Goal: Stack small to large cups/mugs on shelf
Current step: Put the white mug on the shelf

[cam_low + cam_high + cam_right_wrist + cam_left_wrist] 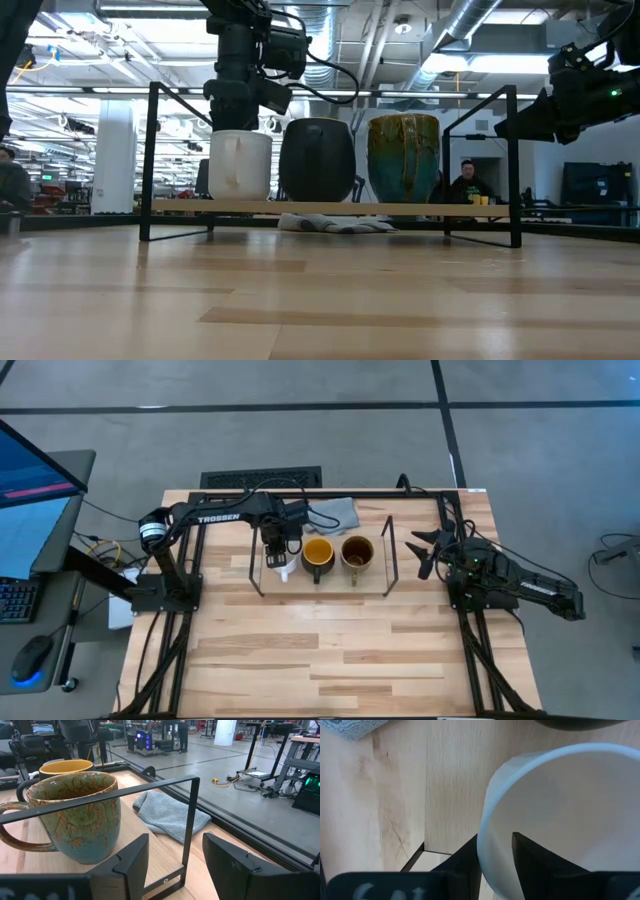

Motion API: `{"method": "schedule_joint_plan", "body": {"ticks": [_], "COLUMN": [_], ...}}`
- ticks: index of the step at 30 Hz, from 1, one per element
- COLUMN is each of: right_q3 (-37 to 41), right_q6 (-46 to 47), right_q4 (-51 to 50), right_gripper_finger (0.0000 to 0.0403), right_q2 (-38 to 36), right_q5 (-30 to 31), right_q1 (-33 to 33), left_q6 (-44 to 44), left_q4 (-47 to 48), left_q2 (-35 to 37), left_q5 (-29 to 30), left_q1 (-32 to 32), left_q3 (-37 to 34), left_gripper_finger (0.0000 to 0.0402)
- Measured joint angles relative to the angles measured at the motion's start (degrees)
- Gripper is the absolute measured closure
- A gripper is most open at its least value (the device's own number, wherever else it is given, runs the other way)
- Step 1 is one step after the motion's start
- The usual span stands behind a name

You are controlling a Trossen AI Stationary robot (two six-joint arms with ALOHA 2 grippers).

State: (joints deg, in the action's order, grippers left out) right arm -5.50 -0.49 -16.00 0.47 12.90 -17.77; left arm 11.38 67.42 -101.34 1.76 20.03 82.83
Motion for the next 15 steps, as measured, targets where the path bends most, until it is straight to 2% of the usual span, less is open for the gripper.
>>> {"method": "schedule_joint_plan", "body": {"ticks": [8,12,15], "right_q3": [0.02,0.01,0.02], "right_q6": [0.0,0.0,0.0], "right_q4": [0.01,0.0,0.01], "right_gripper_finger": [0.0193,0.0193,0.0193], "right_q2": [0.0,0.0,0.0], "right_q5": [-0.02,0.0,0.0], "right_q1": [0.01,0.01,0.01], "left_q6": [1.63,0.08,-0.08], "left_q4": [0.0,-0.04,-0.12], "left_q2": [0.0,0.0,0.0], "left_q5": [-0.44,-5.06,-6.0], "left_q1": [-0.15,0.04,0.04], "left_q3": [0.0,0.0,0.0], "left_gripper_finger": [0.0305,0.0298,0.0277]}}
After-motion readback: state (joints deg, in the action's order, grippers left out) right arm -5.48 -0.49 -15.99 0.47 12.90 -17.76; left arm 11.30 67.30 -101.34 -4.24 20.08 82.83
